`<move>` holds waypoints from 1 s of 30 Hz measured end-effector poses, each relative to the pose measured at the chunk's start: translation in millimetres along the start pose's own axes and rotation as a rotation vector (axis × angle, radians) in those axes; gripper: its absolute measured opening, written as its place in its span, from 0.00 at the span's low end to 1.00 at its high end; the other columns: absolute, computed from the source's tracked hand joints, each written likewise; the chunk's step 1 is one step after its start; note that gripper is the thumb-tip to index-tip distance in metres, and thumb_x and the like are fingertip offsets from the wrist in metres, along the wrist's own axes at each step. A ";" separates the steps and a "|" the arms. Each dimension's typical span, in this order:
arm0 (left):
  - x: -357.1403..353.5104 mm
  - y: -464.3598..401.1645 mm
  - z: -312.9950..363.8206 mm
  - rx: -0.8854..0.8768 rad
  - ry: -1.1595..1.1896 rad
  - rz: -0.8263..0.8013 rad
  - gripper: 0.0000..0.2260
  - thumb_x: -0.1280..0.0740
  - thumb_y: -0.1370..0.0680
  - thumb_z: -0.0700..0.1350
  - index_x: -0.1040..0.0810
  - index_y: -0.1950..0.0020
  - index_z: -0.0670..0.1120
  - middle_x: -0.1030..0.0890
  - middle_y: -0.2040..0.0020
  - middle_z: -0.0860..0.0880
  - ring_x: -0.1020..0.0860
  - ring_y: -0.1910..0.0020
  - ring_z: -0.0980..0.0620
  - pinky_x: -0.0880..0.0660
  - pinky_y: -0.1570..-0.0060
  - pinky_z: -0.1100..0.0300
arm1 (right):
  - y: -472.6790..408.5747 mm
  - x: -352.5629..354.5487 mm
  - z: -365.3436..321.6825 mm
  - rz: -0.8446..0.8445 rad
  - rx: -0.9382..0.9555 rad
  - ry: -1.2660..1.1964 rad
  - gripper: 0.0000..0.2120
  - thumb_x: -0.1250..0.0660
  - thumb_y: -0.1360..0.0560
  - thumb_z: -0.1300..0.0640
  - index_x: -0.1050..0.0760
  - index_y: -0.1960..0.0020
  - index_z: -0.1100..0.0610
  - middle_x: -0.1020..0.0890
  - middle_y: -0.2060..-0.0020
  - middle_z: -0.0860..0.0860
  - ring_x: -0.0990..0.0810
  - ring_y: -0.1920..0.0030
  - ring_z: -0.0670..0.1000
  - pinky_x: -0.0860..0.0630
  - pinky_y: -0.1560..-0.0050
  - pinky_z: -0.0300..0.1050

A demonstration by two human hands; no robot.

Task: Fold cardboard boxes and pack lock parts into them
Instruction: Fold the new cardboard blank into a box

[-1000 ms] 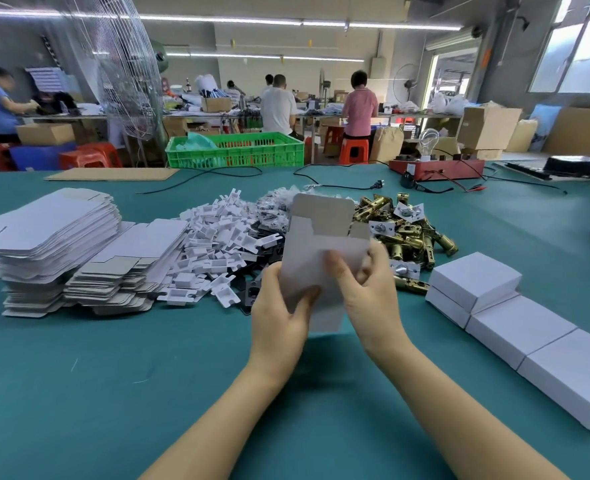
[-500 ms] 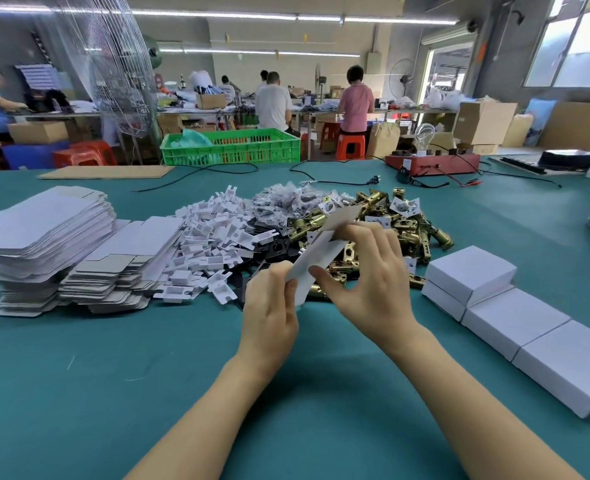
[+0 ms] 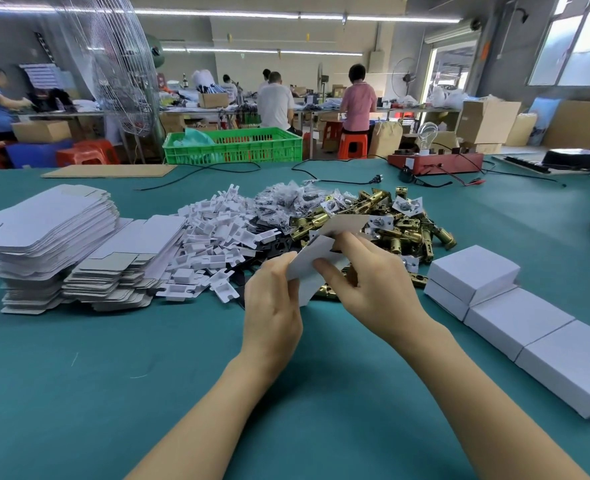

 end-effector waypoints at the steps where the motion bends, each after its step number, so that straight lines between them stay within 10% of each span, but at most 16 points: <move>1: -0.2 0.4 0.2 0.008 -0.002 -0.008 0.24 0.36 0.24 0.29 0.38 0.34 0.47 0.22 0.42 0.38 0.24 0.46 0.40 0.26 0.48 0.37 | -0.3 0.4 -0.3 0.003 -0.015 -0.019 0.08 0.33 0.23 0.56 0.24 0.48 0.60 0.20 0.60 0.51 0.28 0.67 0.51 0.28 0.69 0.49; 9: -2.1 3.4 8.2 0.077 -0.116 -0.048 0.34 0.33 0.30 0.57 0.41 0.30 0.44 0.24 0.38 0.36 0.23 0.43 0.34 0.27 0.43 0.37 | 2.1 1.4 -17.2 0.164 -0.084 -0.081 0.09 0.31 0.25 0.57 0.22 0.60 0.63 0.20 0.71 0.56 0.22 0.70 0.58 0.26 0.69 0.53; 15: -7.1 7.3 8.8 0.221 -0.377 -0.103 0.31 0.47 0.23 0.51 0.33 0.32 0.26 0.31 0.33 0.30 0.38 0.37 0.40 0.37 0.35 0.43 | 14.3 -13.6 -43.1 0.232 -0.148 -0.174 0.12 0.33 0.24 0.56 0.22 0.61 0.64 0.20 0.72 0.57 0.19 0.70 0.60 0.25 0.73 0.53; 21: -2.6 4.4 13.2 0.186 -0.404 -0.099 0.33 0.58 0.17 0.53 0.30 0.35 0.26 0.27 0.37 0.29 0.26 0.39 0.33 0.32 0.35 0.47 | 13.6 -10.1 -50.1 0.301 0.000 0.100 0.13 0.35 0.23 0.53 0.23 0.63 0.59 0.23 0.74 0.52 0.23 0.72 0.55 0.29 0.78 0.46; 30: -1.3 -0.6 12.9 0.018 -0.387 0.063 0.21 0.42 0.21 0.46 0.22 0.43 0.29 0.20 0.45 0.35 0.18 0.48 0.39 0.22 0.49 0.53 | 13.2 -10.5 -38.9 0.087 -0.153 0.238 0.19 0.37 0.28 0.37 0.24 0.59 0.53 0.20 0.69 0.50 0.21 0.69 0.58 0.39 0.73 0.41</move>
Point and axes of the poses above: each hand's wrist, its own y-axis away from the middle knuckle, its own x-axis out of the back of the hand, z = x × y, the point moved 2 cm from there along -y, towards the middle knuckle
